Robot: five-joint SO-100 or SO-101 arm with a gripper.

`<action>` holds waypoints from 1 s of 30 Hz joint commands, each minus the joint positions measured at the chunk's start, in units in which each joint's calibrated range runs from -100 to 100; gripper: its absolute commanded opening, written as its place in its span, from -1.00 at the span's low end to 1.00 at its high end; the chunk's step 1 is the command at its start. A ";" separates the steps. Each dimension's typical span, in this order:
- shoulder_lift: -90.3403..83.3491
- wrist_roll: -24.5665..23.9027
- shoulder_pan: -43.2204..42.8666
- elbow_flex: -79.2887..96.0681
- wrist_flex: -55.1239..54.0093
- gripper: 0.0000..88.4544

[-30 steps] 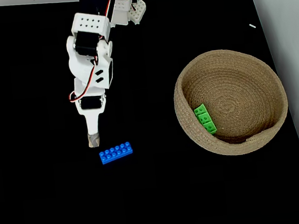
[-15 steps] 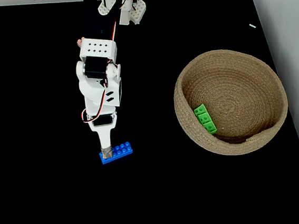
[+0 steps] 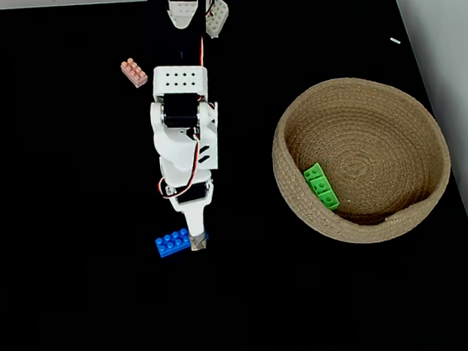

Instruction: Place the lego blocks in the tray

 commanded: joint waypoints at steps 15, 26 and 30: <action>-8.54 -9.72 -4.01 -2.82 23.89 -1.00; -53.42 -24.91 -18.36 38.67 4.73 -1.00; -61.85 -26.67 -23.06 39.22 0.73 -1.00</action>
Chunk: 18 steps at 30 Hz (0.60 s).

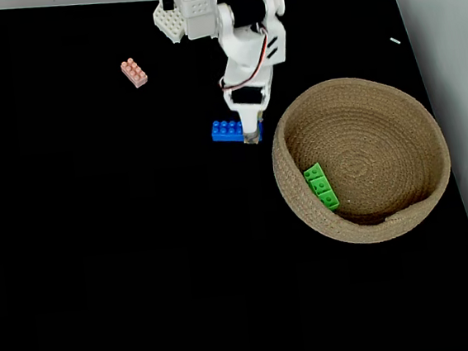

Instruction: Place the lego blocks in the tray

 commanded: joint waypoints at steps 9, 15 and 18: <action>-17.61 -3.17 -12.08 1.44 -13.38 -0.84; -16.92 -2.83 -12.16 5.72 -18.47 -0.57; -16.49 -2.88 -12.16 7.27 -19.21 -0.45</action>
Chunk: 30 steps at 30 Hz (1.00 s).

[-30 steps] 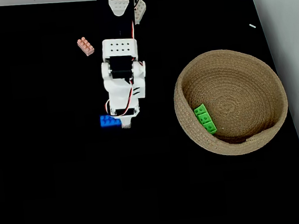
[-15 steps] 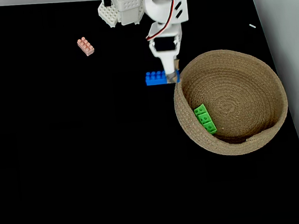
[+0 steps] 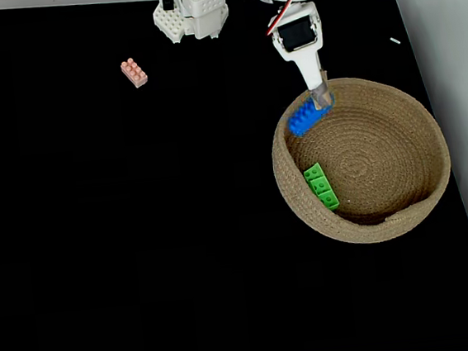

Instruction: Place the lego blocks in the tray

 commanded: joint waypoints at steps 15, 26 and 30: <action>-3.11 0.68 18.85 7.23 4.92 -0.58; -9.98 4.35 46.63 20.55 -0.25 -0.54; -10.33 4.59 52.65 28.94 1.17 -0.46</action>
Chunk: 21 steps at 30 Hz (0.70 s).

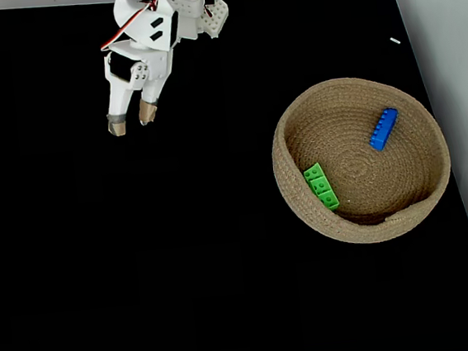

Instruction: Place the lego blocks in the tray

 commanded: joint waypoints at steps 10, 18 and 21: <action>-3.89 -5.03 2.62 8.11 14.69 -0.31; -8.02 -7.42 1.05 12.39 20.61 -0.72; -9.91 -7.67 0.72 15.59 20.11 -0.75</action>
